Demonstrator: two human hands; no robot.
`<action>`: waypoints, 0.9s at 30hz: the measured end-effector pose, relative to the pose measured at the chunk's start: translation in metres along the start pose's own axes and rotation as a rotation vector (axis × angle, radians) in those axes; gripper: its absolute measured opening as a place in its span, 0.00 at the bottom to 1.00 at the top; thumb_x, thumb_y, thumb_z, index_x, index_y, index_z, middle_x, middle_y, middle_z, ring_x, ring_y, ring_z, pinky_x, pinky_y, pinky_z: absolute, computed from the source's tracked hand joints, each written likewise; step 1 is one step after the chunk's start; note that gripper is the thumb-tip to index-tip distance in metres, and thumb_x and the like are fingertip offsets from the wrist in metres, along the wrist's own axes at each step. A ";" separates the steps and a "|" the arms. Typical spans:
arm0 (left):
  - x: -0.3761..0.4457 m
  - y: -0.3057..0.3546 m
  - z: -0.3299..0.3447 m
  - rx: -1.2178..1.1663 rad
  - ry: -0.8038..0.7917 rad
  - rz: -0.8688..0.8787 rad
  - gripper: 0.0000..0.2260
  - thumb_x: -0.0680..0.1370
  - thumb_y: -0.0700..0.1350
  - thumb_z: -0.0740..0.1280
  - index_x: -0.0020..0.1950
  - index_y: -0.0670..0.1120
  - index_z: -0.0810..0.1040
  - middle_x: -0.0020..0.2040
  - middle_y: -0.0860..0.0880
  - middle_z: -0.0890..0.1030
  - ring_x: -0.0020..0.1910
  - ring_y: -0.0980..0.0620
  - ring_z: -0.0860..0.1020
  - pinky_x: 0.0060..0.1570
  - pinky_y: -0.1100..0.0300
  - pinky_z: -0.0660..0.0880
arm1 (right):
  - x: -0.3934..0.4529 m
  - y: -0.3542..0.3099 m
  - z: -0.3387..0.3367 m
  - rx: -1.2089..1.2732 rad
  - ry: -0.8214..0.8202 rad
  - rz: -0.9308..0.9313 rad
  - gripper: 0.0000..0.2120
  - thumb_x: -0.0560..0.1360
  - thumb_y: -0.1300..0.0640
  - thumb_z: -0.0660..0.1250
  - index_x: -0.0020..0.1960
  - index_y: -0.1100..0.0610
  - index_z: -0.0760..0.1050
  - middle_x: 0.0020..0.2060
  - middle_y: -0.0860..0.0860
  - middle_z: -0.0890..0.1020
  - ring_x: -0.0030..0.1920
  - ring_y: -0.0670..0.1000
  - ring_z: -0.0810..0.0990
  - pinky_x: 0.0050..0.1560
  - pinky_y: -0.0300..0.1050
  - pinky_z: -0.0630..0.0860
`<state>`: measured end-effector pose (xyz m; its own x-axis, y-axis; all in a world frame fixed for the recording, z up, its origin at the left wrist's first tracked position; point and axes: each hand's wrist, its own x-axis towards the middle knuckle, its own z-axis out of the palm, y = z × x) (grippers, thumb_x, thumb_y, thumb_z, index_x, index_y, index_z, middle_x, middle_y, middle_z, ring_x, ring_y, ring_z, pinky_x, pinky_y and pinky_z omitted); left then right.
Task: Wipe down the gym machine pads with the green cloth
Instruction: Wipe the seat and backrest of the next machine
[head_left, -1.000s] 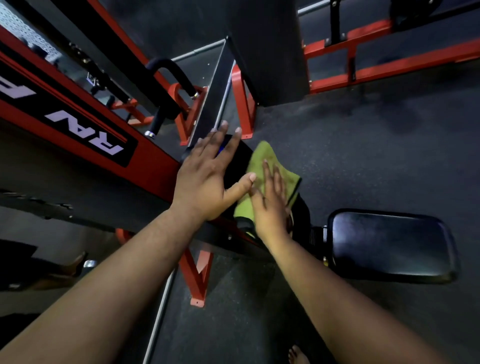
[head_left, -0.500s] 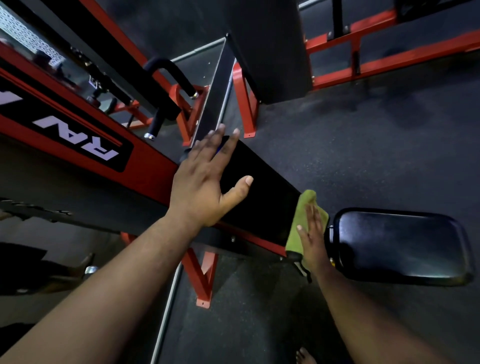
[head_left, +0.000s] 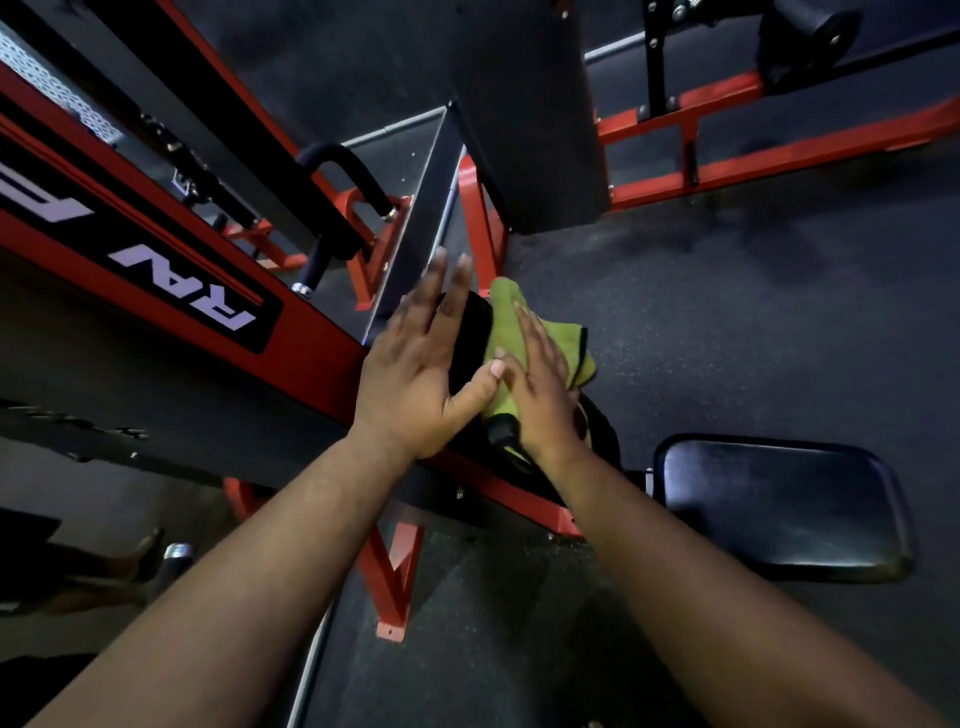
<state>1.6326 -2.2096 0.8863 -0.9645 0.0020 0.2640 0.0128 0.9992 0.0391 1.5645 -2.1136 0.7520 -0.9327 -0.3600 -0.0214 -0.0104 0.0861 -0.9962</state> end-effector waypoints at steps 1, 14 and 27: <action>0.000 0.000 0.000 -0.017 0.004 0.013 0.38 0.80 0.68 0.50 0.83 0.48 0.47 0.84 0.44 0.47 0.82 0.46 0.57 0.71 0.38 0.67 | -0.003 -0.018 0.003 -0.002 -0.013 -0.017 0.36 0.71 0.27 0.50 0.78 0.31 0.55 0.81 0.38 0.57 0.80 0.46 0.52 0.72 0.70 0.48; 0.002 -0.008 0.000 -0.193 -0.054 -0.001 0.35 0.81 0.60 0.50 0.82 0.45 0.42 0.84 0.43 0.44 0.83 0.49 0.45 0.80 0.40 0.49 | 0.003 -0.070 0.005 0.029 -0.087 -0.034 0.33 0.68 0.23 0.49 0.73 0.23 0.53 0.81 0.37 0.53 0.81 0.46 0.50 0.75 0.74 0.48; 0.007 0.001 -0.003 0.117 -0.165 -0.037 0.34 0.77 0.68 0.53 0.79 0.53 0.67 0.83 0.49 0.59 0.82 0.48 0.54 0.80 0.49 0.51 | -0.020 0.058 -0.007 -0.056 -0.013 -0.053 0.38 0.73 0.19 0.48 0.80 0.32 0.49 0.83 0.42 0.52 0.82 0.47 0.47 0.78 0.68 0.50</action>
<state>1.6271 -2.2091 0.8911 -0.9940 -0.0373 0.1025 -0.0444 0.9967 -0.0686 1.5798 -2.0952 0.6956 -0.9257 -0.3772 0.0296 -0.0798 0.1184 -0.9898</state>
